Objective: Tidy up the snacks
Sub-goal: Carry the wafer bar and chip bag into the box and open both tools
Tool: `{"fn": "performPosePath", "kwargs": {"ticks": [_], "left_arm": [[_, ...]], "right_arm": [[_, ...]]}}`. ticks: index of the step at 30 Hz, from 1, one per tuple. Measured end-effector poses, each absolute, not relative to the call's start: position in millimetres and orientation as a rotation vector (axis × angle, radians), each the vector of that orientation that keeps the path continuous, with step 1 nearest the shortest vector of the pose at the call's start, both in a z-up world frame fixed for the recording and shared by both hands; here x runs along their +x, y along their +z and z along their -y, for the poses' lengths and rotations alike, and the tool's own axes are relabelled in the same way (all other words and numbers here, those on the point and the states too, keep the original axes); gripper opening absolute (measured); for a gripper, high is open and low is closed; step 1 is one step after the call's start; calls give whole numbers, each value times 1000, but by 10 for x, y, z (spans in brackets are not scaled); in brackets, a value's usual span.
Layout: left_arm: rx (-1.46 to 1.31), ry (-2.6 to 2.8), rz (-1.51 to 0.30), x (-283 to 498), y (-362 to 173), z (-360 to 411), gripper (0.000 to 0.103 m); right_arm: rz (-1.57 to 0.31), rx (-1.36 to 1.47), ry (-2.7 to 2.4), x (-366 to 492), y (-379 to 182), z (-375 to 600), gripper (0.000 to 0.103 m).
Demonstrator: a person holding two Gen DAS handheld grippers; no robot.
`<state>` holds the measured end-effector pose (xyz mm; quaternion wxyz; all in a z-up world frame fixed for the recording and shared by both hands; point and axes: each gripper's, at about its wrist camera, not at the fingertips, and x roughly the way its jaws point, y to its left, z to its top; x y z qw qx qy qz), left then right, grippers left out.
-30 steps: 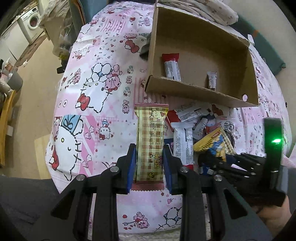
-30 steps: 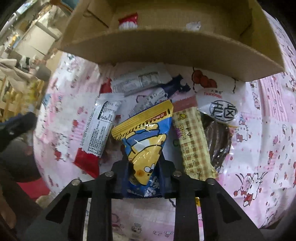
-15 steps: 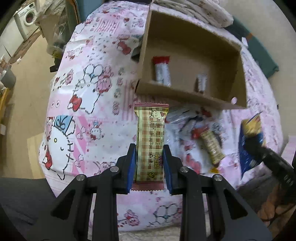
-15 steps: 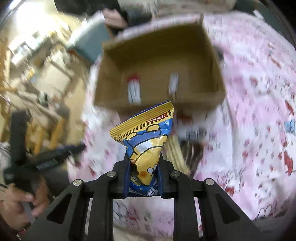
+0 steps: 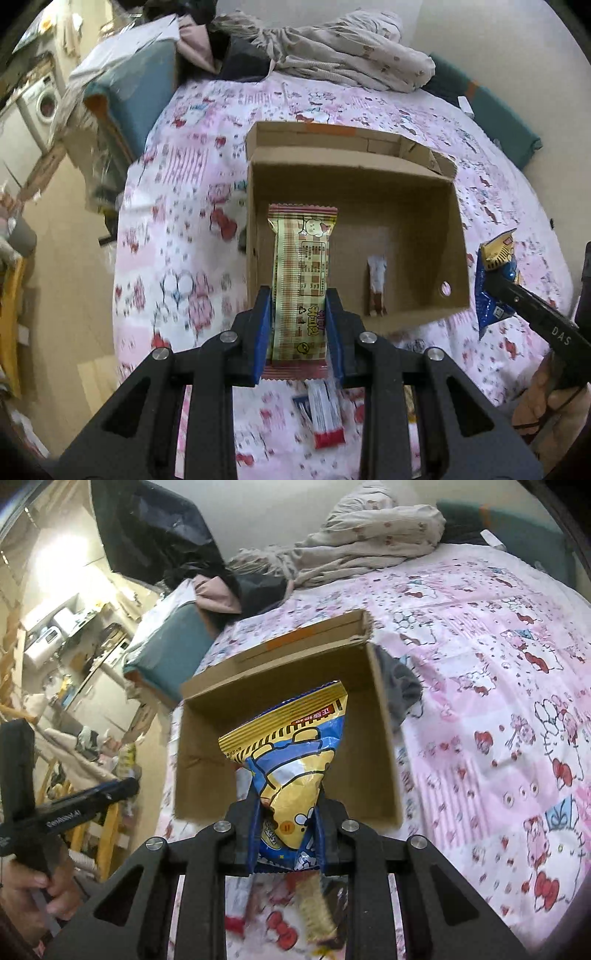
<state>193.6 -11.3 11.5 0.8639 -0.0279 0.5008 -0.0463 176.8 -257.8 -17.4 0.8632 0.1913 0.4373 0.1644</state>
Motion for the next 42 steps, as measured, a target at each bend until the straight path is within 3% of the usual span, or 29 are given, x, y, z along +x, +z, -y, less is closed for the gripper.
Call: {"fn": "performPosePath", "kwargs": {"ticks": [15,36,38,40,42], "left_arm": [[-24,-72,-927,2312,-367,313,24],[-26,-77,-1018,2398,-673,320,27],[-26,-69,-1021,2398,-671,318,33],[-23,-62,-1019,2383,-661,328,59],[-12,-54,-1010,2362,-638,350,72]], "right_arm": [[-947,420,324,2177,-516,2587,25],[-1018,312,348,2226,-725,2273,25],[-1016,308,348,2225,-727,2269,25],[-1012,304,350,2223,-724,2263,25],[-1008,308,353,2223,-721,2261,26]]}}
